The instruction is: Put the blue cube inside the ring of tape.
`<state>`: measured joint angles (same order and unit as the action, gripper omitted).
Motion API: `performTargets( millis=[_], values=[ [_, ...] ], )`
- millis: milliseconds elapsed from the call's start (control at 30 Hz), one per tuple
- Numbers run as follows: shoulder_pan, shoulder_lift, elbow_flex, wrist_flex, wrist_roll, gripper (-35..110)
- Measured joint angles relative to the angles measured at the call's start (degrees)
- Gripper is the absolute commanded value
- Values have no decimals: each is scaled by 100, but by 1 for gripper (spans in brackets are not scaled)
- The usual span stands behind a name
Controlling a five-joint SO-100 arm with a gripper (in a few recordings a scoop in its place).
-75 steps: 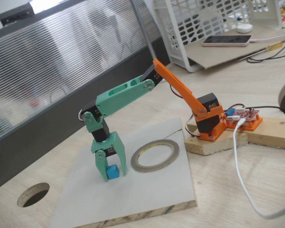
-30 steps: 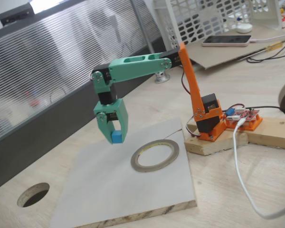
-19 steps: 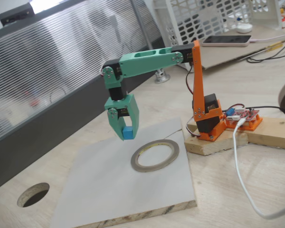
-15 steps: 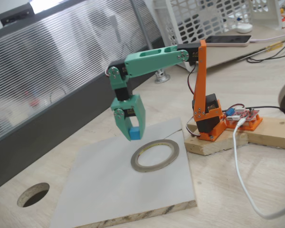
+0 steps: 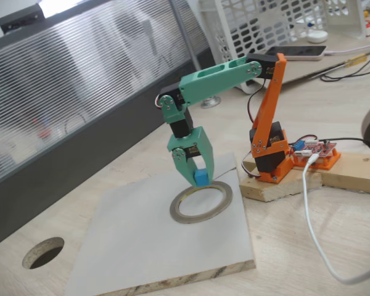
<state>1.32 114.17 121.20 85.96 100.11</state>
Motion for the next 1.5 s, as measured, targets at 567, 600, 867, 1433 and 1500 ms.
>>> performTargets(
  millis=[567, 600, 867, 1433, 1500],
  values=[
    [35, 343, 773, -396, 0, 11],
    [35, 343, 773, -527, 0, 11],
    [35, 343, 773, -923, 0, 11],
    [35, 343, 773, -923, 0, 11],
    [35, 343, 773, -923, 0, 11]
  ],
)
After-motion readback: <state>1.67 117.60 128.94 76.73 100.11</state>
